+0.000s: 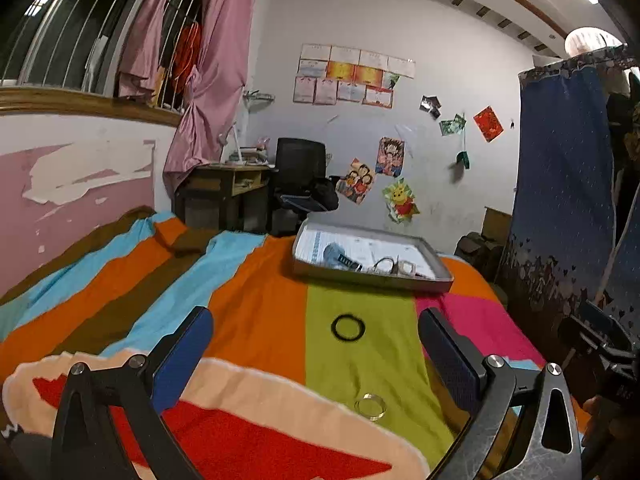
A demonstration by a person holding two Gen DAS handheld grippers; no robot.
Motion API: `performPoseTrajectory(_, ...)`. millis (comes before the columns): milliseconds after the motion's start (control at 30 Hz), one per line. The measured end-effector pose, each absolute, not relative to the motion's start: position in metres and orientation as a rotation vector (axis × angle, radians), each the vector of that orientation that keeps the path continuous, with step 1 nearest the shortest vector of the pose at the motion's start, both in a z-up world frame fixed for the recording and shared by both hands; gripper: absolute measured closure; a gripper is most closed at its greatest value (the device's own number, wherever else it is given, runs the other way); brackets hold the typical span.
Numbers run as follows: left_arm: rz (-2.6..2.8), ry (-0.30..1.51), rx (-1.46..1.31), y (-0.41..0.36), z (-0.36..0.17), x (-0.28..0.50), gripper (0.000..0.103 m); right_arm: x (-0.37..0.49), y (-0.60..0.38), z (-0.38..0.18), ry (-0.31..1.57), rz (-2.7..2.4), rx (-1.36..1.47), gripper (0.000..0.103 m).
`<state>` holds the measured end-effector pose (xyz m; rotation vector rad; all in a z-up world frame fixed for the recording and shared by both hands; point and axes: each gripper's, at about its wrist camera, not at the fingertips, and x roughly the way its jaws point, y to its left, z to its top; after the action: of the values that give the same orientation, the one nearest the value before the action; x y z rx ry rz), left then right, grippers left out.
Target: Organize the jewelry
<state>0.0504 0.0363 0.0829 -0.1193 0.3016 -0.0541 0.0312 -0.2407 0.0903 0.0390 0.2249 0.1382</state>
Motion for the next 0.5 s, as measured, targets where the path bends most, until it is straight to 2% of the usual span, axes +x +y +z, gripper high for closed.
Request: performPoseTrajectory(500, -0.022, 0.377, -0.112, 0.044, 0.049, 0.049, 0.0, 0.039, -0.234, 0.069, 0.267, 0.149, 0.057, 0.001)
